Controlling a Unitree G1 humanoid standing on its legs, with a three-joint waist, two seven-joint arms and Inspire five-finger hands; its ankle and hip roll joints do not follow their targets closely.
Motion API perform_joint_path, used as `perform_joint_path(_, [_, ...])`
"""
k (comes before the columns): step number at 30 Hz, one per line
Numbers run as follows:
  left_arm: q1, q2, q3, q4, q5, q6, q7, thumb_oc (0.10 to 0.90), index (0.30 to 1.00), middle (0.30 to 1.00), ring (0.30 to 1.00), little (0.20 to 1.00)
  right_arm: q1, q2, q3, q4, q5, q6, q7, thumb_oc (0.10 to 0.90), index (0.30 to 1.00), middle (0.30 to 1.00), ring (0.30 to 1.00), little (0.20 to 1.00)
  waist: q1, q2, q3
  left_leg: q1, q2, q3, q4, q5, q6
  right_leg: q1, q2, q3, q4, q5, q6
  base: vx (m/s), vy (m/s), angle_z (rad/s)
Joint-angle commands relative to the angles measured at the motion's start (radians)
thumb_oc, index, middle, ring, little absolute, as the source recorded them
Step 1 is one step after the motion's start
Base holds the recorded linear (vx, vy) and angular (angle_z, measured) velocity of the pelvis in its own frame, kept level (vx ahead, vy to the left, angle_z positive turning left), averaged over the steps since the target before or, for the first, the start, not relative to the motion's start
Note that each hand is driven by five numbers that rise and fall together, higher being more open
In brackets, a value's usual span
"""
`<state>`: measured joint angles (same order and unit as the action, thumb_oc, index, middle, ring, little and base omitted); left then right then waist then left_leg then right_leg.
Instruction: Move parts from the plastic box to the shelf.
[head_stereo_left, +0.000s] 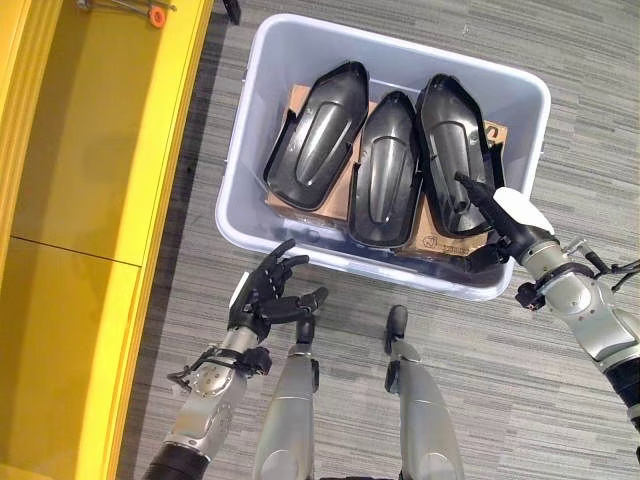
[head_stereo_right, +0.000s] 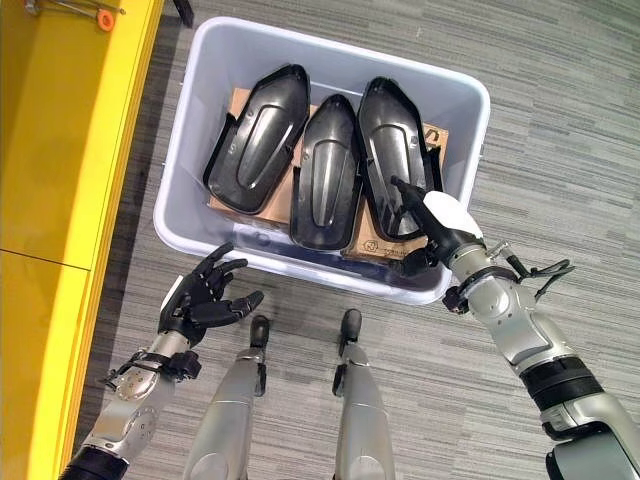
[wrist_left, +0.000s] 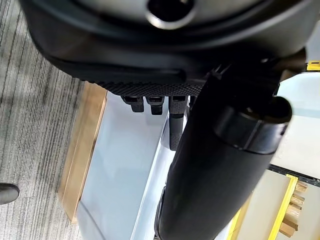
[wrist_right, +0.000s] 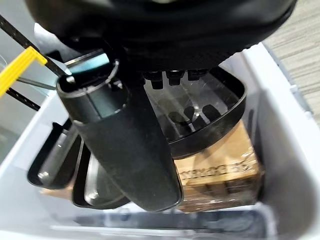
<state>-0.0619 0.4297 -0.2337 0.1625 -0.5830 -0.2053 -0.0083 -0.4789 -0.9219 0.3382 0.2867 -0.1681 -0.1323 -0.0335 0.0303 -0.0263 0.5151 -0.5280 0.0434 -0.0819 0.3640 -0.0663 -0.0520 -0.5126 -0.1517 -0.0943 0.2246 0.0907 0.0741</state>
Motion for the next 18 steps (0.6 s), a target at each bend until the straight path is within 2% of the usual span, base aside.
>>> perform_joint_path(1, [0.053,0.034,-0.017,-0.067,-0.002,-0.027,-0.004,0.900,1.000,1.000,1.000,1.000,-0.082,-0.110,-0.006,-0.016,-0.045,-0.026,-0.072,0.900,1.000,1.000,1.000,1.000,-0.003,-0.018,-0.066,-0.008,0.021,0.026,0.044,-0.061,-0.010,0.022,-0.034,0.010,0.101,-0.157,0.040,0.00,0.000,0.00])
perform_joint_path(6, [0.051,0.036,-0.020,-0.066,-0.002,-0.028,-0.002,0.900,1.000,1.000,1.000,1.000,-0.108,-0.134,0.012,0.006,-0.063,-0.023,-0.075,0.900,1.000,1.000,1.000,1.000,-0.003,-0.017,-0.058,-0.022,0.018,0.029,0.055,-0.063,-0.010,0.007,-0.033,0.013,0.110,-0.156,0.039,0.00,0.000,0.00])
perform_joint_path(13, [0.050,0.046,-0.031,-0.076,-0.009,-0.032,0.001,0.900,1.000,1.000,1.000,1.000,-0.194,-0.210,0.097,0.029,-0.098,-0.026,-0.062,0.900,1.000,1.000,1.000,1.000,0.005,-0.016,-0.048,-0.041,0.016,0.027,0.055,-0.057,-0.010,-0.012,-0.033,0.014,0.115,-0.156,0.038,0.00,0.000,0.00])
perform_joint_path(18, [0.047,0.048,-0.035,-0.079,-0.011,-0.032,-0.001,0.900,1.000,1.000,1.000,1.000,-0.230,-0.226,0.134,0.036,-0.097,-0.026,-0.051,0.900,1.000,1.000,1.000,1.000,0.006,-0.016,-0.045,-0.047,0.015,0.026,0.056,-0.055,-0.010,-0.019,-0.033,0.014,0.120,-0.158,0.036,0.00,0.000,0.00])
